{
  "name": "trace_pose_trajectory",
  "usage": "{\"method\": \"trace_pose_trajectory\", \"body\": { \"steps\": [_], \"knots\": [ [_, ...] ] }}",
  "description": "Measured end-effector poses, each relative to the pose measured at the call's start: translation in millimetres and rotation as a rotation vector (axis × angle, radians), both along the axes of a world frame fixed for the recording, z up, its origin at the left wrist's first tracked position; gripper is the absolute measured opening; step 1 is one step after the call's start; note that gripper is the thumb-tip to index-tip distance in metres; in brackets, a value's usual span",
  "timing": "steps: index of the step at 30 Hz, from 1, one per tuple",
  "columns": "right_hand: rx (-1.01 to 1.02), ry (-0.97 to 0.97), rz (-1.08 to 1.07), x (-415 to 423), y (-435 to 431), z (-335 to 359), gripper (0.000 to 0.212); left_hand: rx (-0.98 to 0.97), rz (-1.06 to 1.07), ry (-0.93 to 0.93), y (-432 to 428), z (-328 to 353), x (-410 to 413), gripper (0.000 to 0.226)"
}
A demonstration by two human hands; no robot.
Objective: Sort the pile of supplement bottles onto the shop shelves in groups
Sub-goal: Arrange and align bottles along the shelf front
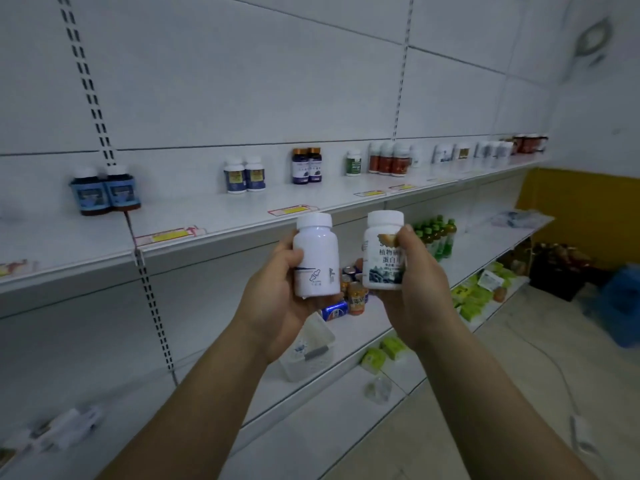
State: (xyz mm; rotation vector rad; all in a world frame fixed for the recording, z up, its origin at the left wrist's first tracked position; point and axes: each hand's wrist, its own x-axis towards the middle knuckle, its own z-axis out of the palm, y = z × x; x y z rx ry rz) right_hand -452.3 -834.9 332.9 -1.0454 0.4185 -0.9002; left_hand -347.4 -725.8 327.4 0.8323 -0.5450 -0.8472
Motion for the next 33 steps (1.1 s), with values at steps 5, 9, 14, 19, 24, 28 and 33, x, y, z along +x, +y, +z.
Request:
{"method": "trace_pose_trajectory", "body": {
  "steps": [5,9,14,19,24,28,33],
  "knots": [
    [0.025,0.003,-0.041,16,-49,-2,0.027,0.014,-0.060,0.004,-62,-6,20,0.031],
    [0.021,0.021,-0.085,39,-95,0,0.033,0.017,-0.097,-0.005,-116,-5,43,0.028],
    [-0.008,0.039,-0.128,68,-155,11,0.029,-0.032,-0.158,0.000,-180,4,74,0.030],
    [-0.030,0.019,-0.145,84,-202,16,0.029,-0.022,-0.189,-0.044,-233,3,93,0.035],
    [-0.018,0.013,-0.168,85,-251,17,0.026,-0.030,-0.193,-0.080,-281,5,93,0.037],
    [-0.040,0.005,-0.170,67,-300,17,0.028,-0.027,-0.185,-0.094,-328,9,75,0.035],
    [-0.077,0.020,-0.191,21,-376,19,0.024,-0.003,-0.147,-0.116,-407,7,29,0.035]
  ]
}}
